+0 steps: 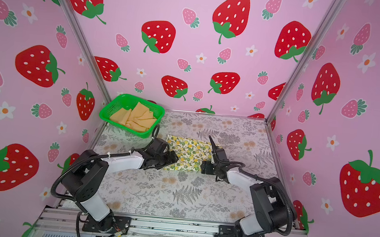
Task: Fold and stack skirts
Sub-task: Smooth out the skirt at the center of the table.
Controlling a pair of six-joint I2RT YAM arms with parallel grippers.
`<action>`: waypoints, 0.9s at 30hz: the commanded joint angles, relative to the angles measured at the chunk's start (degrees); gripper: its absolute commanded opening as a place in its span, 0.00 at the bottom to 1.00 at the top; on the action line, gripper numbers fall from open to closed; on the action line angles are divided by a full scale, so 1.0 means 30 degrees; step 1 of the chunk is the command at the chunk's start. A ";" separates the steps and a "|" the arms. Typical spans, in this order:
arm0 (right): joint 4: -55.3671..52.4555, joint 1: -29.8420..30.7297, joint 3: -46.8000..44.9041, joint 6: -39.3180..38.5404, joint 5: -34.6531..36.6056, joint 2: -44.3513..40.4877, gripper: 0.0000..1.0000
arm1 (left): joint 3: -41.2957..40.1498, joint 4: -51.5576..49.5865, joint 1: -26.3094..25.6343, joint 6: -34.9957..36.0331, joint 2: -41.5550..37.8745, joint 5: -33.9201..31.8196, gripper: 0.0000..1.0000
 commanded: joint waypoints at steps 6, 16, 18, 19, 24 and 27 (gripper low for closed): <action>-0.0137 0.0096 -0.0336 0.0353 0.0802 -0.0776 0.85 | -0.1237 0.0468 0.0188 -0.0138 0.0297 -0.0637 0.85; -0.2435 -0.0882 0.3783 -0.1534 0.3302 -0.0470 1.00 | 0.1196 -0.0886 0.0186 0.0537 -0.0429 -0.0354 0.86; -0.2458 -0.1362 0.4184 -0.1901 0.3496 0.0086 1.00 | 0.2449 -0.1570 0.0189 0.0878 -0.0213 -0.0111 0.86; -0.2487 -0.1615 0.4387 -0.1994 0.3376 0.0369 1.00 | 0.2909 -0.1761 0.0203 0.1035 -0.0050 -0.0020 0.86; -0.2459 -0.2409 0.5101 -0.2347 0.2939 0.1953 1.00 | 0.4670 -0.1954 0.0185 0.1230 0.1125 0.0624 0.86; -0.2230 -0.2805 0.5167 -0.2412 0.2428 0.2781 1.00 | 0.5579 -0.2057 0.0226 0.1316 0.2174 0.1011 0.88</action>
